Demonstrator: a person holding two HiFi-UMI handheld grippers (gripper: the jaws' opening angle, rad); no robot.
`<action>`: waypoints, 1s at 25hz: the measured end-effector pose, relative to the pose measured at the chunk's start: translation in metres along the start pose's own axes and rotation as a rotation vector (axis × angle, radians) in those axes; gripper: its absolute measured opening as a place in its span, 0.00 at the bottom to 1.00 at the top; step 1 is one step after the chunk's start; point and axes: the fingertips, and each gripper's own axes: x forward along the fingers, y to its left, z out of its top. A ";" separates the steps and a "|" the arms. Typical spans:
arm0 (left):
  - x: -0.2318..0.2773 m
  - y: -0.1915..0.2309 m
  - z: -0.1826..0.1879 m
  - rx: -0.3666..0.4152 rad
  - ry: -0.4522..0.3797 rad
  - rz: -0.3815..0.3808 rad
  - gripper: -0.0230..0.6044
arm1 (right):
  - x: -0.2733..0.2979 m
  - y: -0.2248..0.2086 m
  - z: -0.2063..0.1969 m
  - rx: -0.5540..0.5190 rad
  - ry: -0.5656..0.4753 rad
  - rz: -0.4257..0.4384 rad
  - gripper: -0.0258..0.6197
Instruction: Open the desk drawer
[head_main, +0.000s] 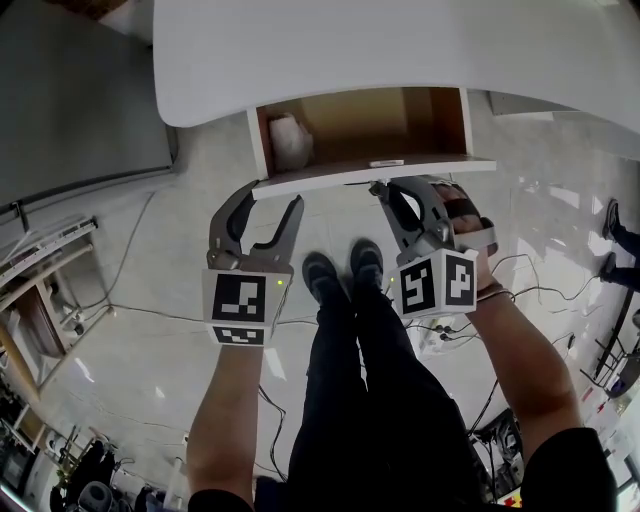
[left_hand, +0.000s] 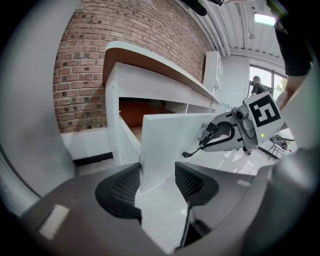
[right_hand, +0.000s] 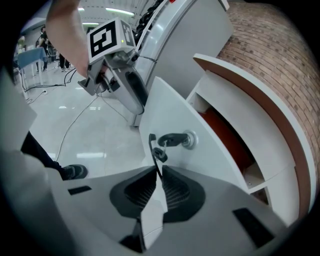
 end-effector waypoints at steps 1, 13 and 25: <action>-0.001 -0.002 -0.003 -0.008 0.005 0.005 0.40 | -0.001 0.004 -0.001 0.001 -0.001 0.008 0.10; 0.000 -0.013 -0.047 -0.098 0.062 0.015 0.34 | 0.012 0.047 -0.020 0.043 -0.010 -0.116 0.10; 0.011 -0.014 -0.066 -0.091 0.105 -0.006 0.34 | 0.010 0.097 -0.029 0.204 -0.046 -0.054 0.06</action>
